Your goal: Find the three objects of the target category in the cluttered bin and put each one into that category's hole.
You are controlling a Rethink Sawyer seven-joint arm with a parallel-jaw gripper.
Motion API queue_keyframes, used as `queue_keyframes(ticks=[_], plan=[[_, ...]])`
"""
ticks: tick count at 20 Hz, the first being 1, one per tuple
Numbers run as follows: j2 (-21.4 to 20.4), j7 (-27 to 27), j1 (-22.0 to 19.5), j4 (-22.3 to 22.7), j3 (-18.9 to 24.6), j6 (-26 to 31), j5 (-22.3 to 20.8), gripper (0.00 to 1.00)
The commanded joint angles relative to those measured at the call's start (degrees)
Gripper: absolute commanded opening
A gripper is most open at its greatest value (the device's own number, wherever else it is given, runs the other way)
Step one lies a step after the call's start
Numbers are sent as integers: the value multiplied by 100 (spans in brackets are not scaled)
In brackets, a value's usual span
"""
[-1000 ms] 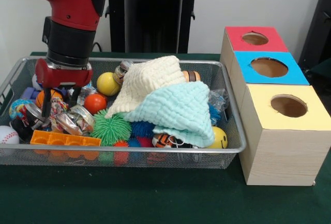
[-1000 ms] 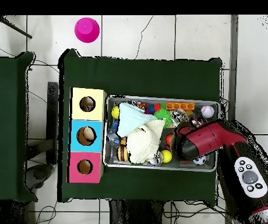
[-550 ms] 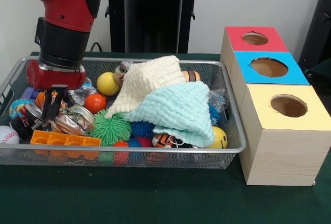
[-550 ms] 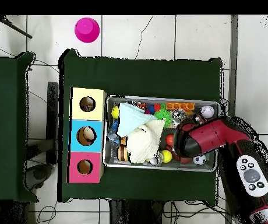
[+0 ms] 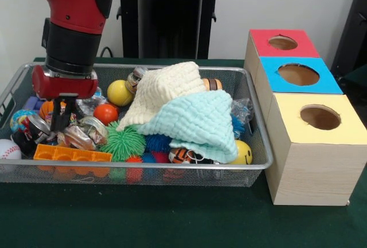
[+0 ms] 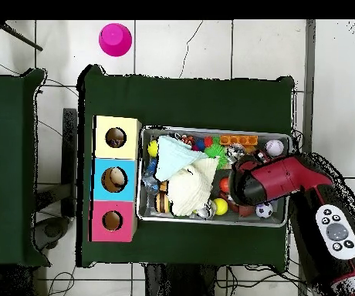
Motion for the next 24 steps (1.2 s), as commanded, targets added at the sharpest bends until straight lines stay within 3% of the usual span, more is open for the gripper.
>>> queue_keyframes(ticks=[1,4,7,11,13,18,19,24], plan=[[-183,-1418,-198,151,540,1404,1266,0],[-316,-1412,-294,262,760,2011,2088,0],[-381,-1290,-358,328,876,2176,2478,0],[-478,-1424,-283,225,891,2480,2595,0],[-657,-1489,-313,379,933,2513,2628,0],[-634,-1622,-309,312,810,2283,2149,0],[-647,-1552,-236,246,706,2282,1999,100],[-654,-1771,-116,199,640,2273,1646,100]])
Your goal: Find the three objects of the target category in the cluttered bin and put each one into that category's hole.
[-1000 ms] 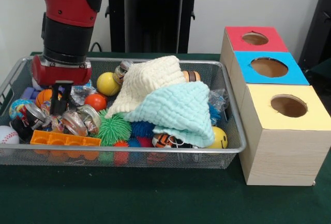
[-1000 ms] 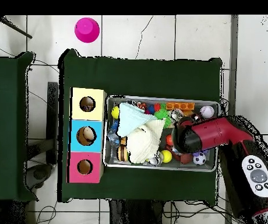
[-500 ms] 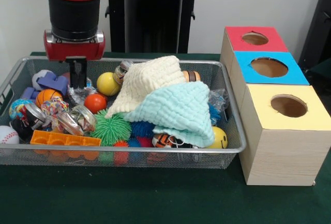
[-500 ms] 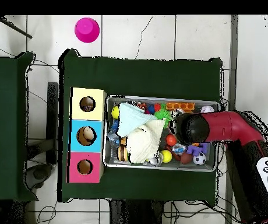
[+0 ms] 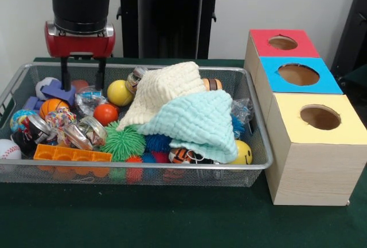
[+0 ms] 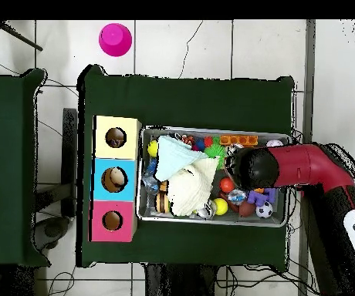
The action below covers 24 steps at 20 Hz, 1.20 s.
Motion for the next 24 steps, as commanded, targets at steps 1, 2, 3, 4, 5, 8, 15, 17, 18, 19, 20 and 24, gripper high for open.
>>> queue_keyframes(ticks=[1,2,3,4,5,8,15,17,18,19,20,24], plan=[[9,-1749,140,113,108,195,-690,100],[41,-1752,159,73,104,152,-772,100],[57,-1774,161,64,119,107,-833,100],[75,-1785,178,53,117,42,-936,100],[89,-1776,174,57,125,-23,-997,100],[156,-1672,142,54,135,-227,-1157,100],[448,-1416,159,-52,52,-804,-1824,100],[481,-1395,160,-88,44,-869,-1938,100],[535,-1415,153,-130,39,-911,-2020,100],[564,-1442,139,-154,46,-934,-2063,100],[593,-1457,116,-175,53,-967,-2091,100],[803,-1396,-28,-225,97,-1127,-2060,100]])
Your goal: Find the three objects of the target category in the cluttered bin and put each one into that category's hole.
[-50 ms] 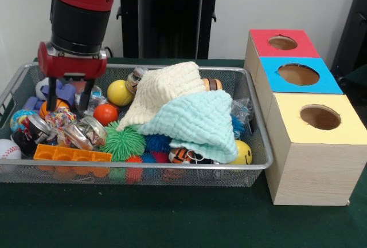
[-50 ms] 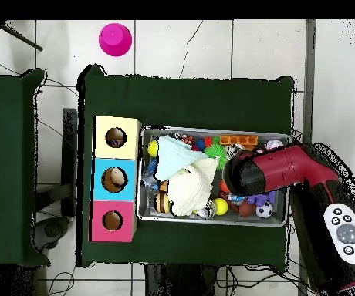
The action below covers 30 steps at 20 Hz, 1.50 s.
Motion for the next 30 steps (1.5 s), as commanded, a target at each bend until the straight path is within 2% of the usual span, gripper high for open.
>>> queue_keyframes(ticks=[1,3,9,16,19,24,30], plan=[[592,-1351,-192,-213,103,-415,-427,100],[717,-1240,-202,-256,67,-570,-524,100],[933,-1220,-220,-367,-27,-545,-622,100],[829,-1455,-91,-419,-229,-320,-905,100],[842,-1386,-137,-381,-233,-331,-899,100],[1216,-1178,-432,-387,-116,-370,-559,100],[1288,-1075,-468,-324,-151,133,-100,100]])
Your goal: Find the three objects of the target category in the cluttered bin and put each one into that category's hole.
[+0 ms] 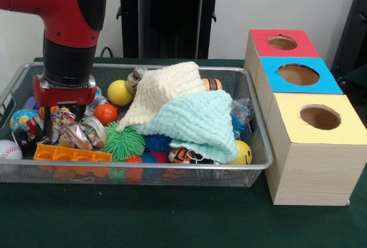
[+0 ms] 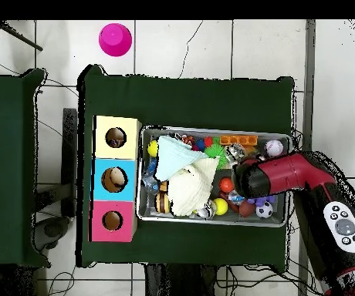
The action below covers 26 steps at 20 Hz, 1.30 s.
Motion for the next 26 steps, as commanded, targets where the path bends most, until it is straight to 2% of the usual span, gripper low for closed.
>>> queue_keyframes(ticks=[1,6,7,17,26], plan=[[482,-1059,-166,-36,-99,509,323,100],[531,-1053,-113,-113,-241,828,559,100],[548,-1107,-123,-120,-259,810,613,0],[270,-1182,-25,-15,-288,1239,964,0],[-864,-1323,140,463,-104,2579,1824,0]])
